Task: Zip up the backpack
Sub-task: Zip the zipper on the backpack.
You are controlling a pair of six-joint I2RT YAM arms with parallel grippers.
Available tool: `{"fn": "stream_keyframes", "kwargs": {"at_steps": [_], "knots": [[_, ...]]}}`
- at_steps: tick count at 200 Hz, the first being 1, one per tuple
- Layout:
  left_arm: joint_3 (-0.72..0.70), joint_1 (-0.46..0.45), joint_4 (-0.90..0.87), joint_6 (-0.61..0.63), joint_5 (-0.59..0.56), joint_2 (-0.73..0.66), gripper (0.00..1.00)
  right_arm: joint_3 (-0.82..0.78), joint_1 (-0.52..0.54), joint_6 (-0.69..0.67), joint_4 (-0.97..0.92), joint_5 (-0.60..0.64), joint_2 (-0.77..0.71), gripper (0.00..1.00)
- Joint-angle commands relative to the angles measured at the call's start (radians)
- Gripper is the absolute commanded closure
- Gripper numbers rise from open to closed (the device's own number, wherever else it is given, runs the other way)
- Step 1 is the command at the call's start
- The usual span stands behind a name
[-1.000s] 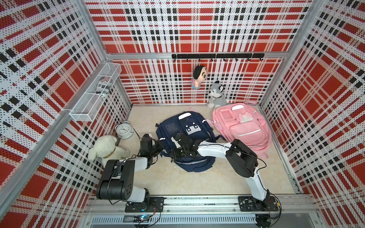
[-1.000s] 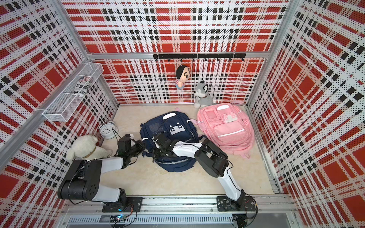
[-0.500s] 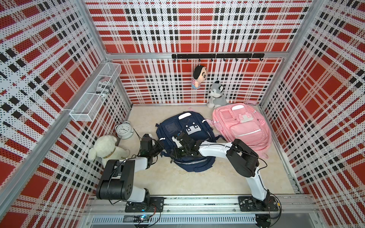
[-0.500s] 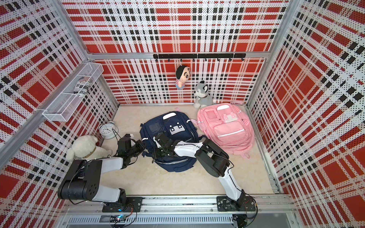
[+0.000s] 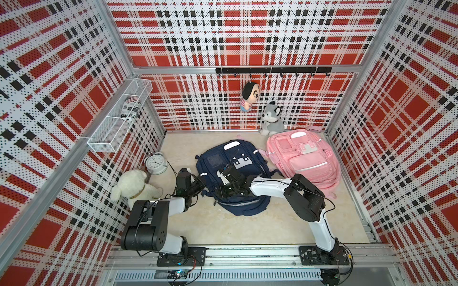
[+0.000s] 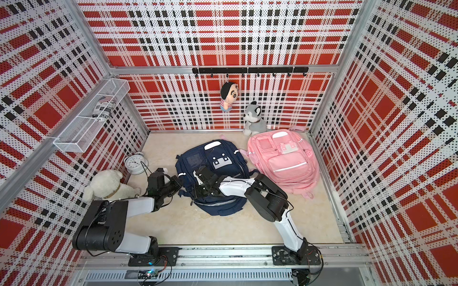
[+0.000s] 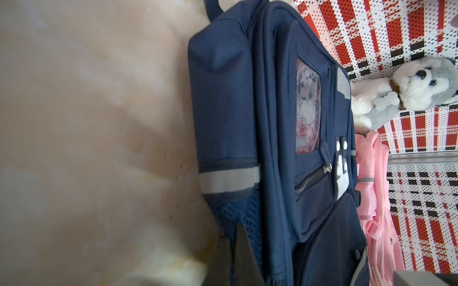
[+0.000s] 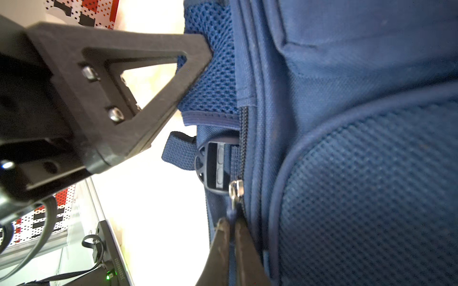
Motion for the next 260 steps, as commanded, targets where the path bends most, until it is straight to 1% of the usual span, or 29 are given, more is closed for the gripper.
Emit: {"fn": "stream_keyframes", "kwargs": {"at_steps": [1, 39, 62, 123, 151, 155, 180, 260], "knots": [[0.013, 0.015, 0.024, 0.031, -0.030, 0.006, 1.00, -0.016, -0.024, -0.025, -0.030, 0.035, -0.041, 0.93], [0.020, 0.016, 0.011, 0.040, -0.050, 0.010, 1.00, 0.004, -0.025, -0.049, -0.069, 0.010, -0.039, 0.96], [0.026, 0.021, 0.002, 0.048, -0.059, 0.014, 1.00, 0.009, -0.025, -0.076, -0.109, -0.006, -0.045, 1.00], [0.043, 0.036, -0.003, 0.057, -0.071, 0.041, 1.00, 0.003, -0.033, -0.148, -0.181, -0.063, -0.082, 1.00], [0.055, 0.039, -0.013, 0.067, -0.087, 0.051, 1.00, 0.004, -0.034, -0.156, -0.211, -0.085, -0.091, 1.00], [0.057, 0.040, -0.014, 0.069, -0.091, 0.052, 1.00, 0.003, -0.034, -0.189, -0.215, -0.091, -0.091, 1.00], [0.069, 0.043, -0.024, 0.081, -0.109, 0.063, 1.00, 0.004, -0.037, -0.214, -0.241, -0.122, -0.100, 1.00], [0.083, 0.052, -0.037, 0.103, -0.136, 0.078, 1.00, 0.011, -0.052, -0.307, -0.371, -0.157, -0.139, 1.00]]}}
